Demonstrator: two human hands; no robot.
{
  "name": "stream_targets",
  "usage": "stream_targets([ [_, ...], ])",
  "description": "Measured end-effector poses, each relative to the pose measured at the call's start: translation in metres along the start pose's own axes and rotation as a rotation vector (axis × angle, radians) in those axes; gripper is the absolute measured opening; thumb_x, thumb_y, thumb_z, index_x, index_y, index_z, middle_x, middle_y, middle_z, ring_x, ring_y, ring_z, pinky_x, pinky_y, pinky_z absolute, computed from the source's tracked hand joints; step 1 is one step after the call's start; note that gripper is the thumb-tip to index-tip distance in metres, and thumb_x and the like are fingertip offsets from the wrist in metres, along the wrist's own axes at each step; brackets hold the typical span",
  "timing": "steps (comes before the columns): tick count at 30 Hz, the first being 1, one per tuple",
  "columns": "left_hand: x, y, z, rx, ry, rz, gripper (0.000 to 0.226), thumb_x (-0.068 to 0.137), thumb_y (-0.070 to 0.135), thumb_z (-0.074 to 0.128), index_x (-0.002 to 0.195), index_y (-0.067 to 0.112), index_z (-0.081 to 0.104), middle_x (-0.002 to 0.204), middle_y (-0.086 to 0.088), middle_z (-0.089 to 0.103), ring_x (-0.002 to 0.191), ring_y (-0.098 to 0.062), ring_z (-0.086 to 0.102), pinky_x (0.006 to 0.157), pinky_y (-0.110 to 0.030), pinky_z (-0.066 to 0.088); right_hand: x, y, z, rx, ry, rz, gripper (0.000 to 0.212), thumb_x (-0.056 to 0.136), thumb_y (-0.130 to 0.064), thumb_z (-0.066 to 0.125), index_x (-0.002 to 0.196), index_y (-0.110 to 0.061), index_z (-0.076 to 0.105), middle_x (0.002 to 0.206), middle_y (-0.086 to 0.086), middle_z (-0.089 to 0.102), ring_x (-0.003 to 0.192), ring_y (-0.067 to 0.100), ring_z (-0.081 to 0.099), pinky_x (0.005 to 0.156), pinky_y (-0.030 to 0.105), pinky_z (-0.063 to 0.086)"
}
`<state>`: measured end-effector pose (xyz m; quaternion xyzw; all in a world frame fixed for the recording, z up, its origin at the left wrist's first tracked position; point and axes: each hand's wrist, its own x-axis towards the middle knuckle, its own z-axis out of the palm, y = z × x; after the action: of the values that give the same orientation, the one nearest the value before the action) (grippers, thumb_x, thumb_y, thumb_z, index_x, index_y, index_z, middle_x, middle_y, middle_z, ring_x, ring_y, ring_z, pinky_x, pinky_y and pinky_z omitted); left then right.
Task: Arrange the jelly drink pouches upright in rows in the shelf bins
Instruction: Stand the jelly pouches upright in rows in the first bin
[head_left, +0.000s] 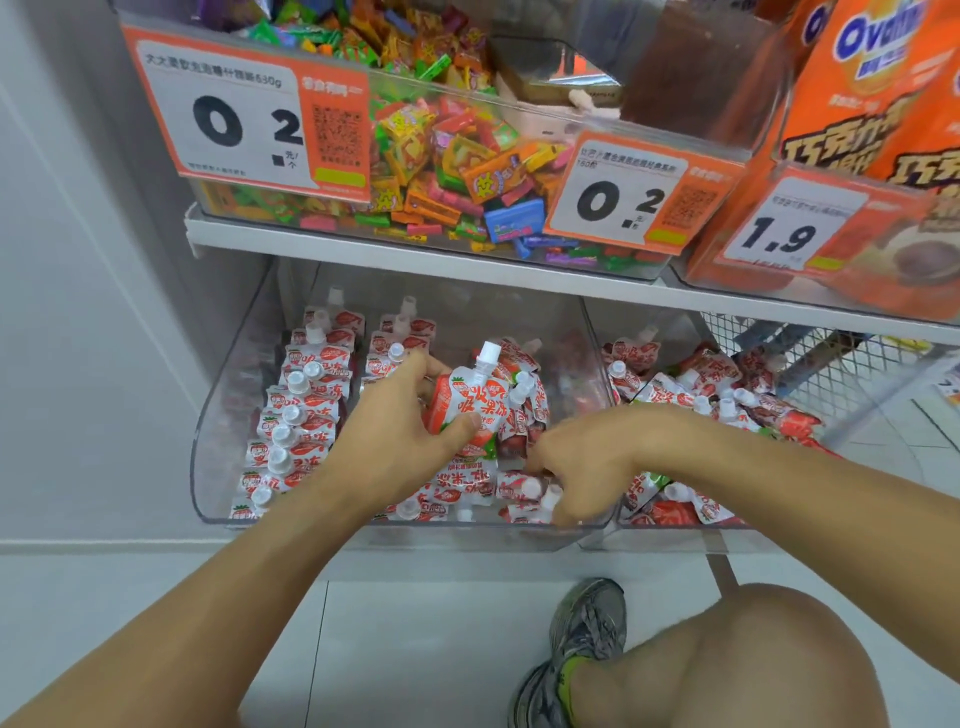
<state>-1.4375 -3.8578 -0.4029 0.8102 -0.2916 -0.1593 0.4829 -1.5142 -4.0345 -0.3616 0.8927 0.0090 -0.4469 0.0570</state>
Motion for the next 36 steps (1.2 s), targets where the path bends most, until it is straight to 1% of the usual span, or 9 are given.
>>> stream_targets([
  [3, 0.0, 0.001, 0.002, 0.011, -0.001, 0.018, 0.04, 0.081, 0.037, 0.074, 0.11, 0.03, 0.046, 0.087, 0.027, 0.052, 0.079, 0.009, 0.057, 0.067, -0.01, 0.049, -0.001, 0.002, -0.003, 0.009, 0.039, -0.011, 0.07, 0.086, -0.069, 0.054, 0.123, -0.01, 0.063, 0.115, 0.007, 0.068, 0.103, 0.027, 0.064, 0.087, 0.037, 0.054],
  [5, 0.0, 0.001, 0.002, 0.017, -0.001, 0.024, 0.04, 0.081, 0.038, 0.074, 0.11, 0.029, 0.048, 0.092, 0.023, 0.058, 0.083, 0.004, 0.061, 0.071, -0.016, 0.054, 0.002, 0.002, 0.001, 0.064, 0.143, -0.015, 0.074, 0.088, -0.074, 0.045, 0.119, -0.009, 0.062, 0.111, 0.009, 0.069, 0.098, 0.027, 0.065, 0.083, 0.036, 0.054],
  [10, 0.001, 0.001, 0.003, 0.003, -0.005, 0.018, 0.041, 0.081, 0.037, 0.075, 0.112, 0.028, 0.049, 0.102, 0.013, 0.065, 0.09, -0.004, 0.066, 0.077, -0.023, 0.057, 0.001, -0.003, 0.018, 0.097, 0.305, -0.11, 0.047, 0.098, -0.049, 0.052, 0.133, -0.019, 0.055, 0.114, 0.005, 0.068, 0.102, 0.025, 0.063, 0.081, 0.032, 0.049],
  [14, 0.001, 0.0, 0.004, 0.037, -0.018, 0.033, 0.043, 0.08, 0.038, 0.075, 0.113, 0.027, 0.05, 0.103, 0.011, 0.065, 0.091, -0.004, 0.064, 0.078, -0.023, 0.056, -0.003, 0.006, 0.008, 0.157, 0.224, -0.112, 0.039, 0.101, -0.035, 0.051, 0.138, -0.026, 0.056, 0.13, -0.003, 0.064, 0.113, 0.017, 0.06, 0.088, 0.023, 0.044],
  [17, 0.001, 0.001, 0.007, 0.056, -0.032, 0.046, 0.042, 0.08, 0.037, 0.075, 0.112, 0.027, 0.05, 0.104, 0.01, 0.066, 0.089, -0.003, 0.065, 0.078, -0.027, 0.058, 0.006, 0.003, 0.008, 0.106, 0.112, -0.101, 0.045, 0.1, -0.04, 0.049, 0.143, -0.027, 0.046, 0.141, -0.001, 0.055, 0.121, 0.023, 0.055, 0.102, 0.037, 0.046],
  [22, 0.003, 0.003, 0.008, 0.052, -0.002, 0.045, 0.037, 0.082, 0.031, 0.074, 0.107, 0.028, 0.047, 0.092, 0.02, 0.058, 0.078, 0.004, 0.061, 0.059, -0.008, 0.05, -0.003, 0.006, -0.006, 0.185, 0.106, -0.106, 0.043, 0.101, -0.041, 0.05, 0.139, -0.022, 0.053, 0.131, -0.004, 0.062, 0.105, 0.013, 0.058, 0.094, 0.029, 0.047],
  [28, 0.005, 0.004, 0.001, 0.047, 0.055, 0.035, 0.036, 0.08, 0.035, 0.076, 0.103, 0.031, 0.048, 0.091, 0.017, 0.061, 0.075, 0.002, 0.063, 0.063, -0.019, 0.055, -0.011, 0.037, -0.023, 0.345, 0.687, -0.039, 0.017, 0.085, -0.032, 0.074, 0.098, -0.021, 0.07, 0.088, -0.01, 0.073, 0.08, 0.004, 0.068, 0.083, 0.032, 0.056],
  [32, 0.008, 0.004, -0.01, 0.107, 0.122, 0.047, 0.038, 0.079, 0.042, 0.074, 0.104, 0.031, 0.049, 0.09, 0.016, 0.064, 0.071, 0.004, 0.063, 0.062, -0.021, 0.055, 0.026, 0.029, -0.02, 0.146, 0.777, -0.077, 0.064, 0.068, -0.049, 0.083, 0.118, -0.018, 0.06, 0.113, 0.003, 0.058, 0.104, 0.021, 0.058, 0.091, 0.039, 0.049],
  [36, 0.007, 0.001, -0.018, 0.124, 0.169, 0.028, 0.038, 0.08, 0.04, 0.074, 0.107, 0.029, 0.05, 0.088, 0.017, 0.065, 0.075, 0.003, 0.064, 0.067, -0.026, 0.057, 0.062, 0.027, -0.016, 0.038, 0.493, -0.019, 0.09, 0.059, -0.056, 0.087, 0.136, -0.026, 0.052, 0.134, 0.007, 0.041, 0.125, 0.027, 0.042, 0.101, 0.043, 0.046],
])
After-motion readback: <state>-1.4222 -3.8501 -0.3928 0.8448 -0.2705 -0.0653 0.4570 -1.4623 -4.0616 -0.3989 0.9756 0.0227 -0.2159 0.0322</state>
